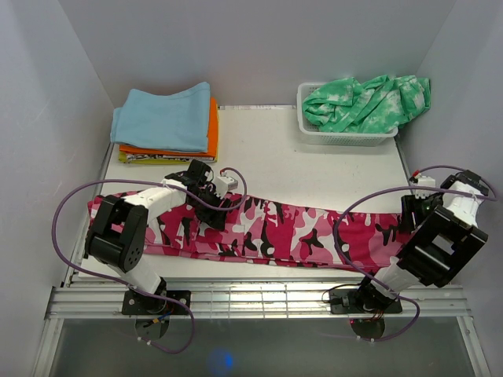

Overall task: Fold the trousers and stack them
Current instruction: Fold the trousers

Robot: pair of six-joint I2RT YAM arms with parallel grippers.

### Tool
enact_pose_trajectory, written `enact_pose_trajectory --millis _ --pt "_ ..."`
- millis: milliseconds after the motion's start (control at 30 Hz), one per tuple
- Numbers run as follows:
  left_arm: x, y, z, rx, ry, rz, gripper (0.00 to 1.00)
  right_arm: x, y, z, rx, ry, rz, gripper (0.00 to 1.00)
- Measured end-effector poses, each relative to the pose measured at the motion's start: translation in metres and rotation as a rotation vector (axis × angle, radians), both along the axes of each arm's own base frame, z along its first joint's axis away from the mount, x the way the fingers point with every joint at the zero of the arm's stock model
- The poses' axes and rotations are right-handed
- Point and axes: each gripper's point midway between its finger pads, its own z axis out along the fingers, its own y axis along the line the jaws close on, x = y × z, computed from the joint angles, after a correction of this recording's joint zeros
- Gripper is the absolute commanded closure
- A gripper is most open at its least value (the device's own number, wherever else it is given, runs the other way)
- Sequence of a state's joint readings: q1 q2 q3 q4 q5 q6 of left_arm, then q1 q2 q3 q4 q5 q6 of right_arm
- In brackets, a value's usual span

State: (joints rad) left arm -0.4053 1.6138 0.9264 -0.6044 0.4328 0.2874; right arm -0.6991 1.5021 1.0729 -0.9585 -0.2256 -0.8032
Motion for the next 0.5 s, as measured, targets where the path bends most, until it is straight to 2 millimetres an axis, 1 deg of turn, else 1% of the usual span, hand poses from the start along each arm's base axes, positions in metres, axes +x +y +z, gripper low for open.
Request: enact_pose_trajectory --millis 200,300,367,400,433,500 --pt "0.0 0.0 0.0 0.0 0.001 0.001 0.33 -0.023 0.021 -0.019 0.073 0.064 0.041 0.41" --pt "0.0 0.0 0.0 0.0 0.001 0.001 0.32 -0.027 0.026 -0.029 0.085 0.075 0.04 0.39" --pt "0.001 0.0 0.0 -0.001 0.0 0.001 0.32 -0.026 0.025 -0.035 0.084 0.073 0.037 0.36" --pt "0.001 0.0 0.0 -0.001 0.0 0.001 0.32 -0.026 0.024 -0.039 0.084 0.074 0.035 0.33" --pt "0.001 -0.001 0.0 -0.001 0.0 0.001 0.32 -0.025 0.023 -0.043 0.082 0.074 0.033 0.27" --pt "0.002 -0.001 -0.002 0.0 0.003 0.001 0.32 -0.025 0.022 -0.05 0.079 0.078 0.025 0.24"
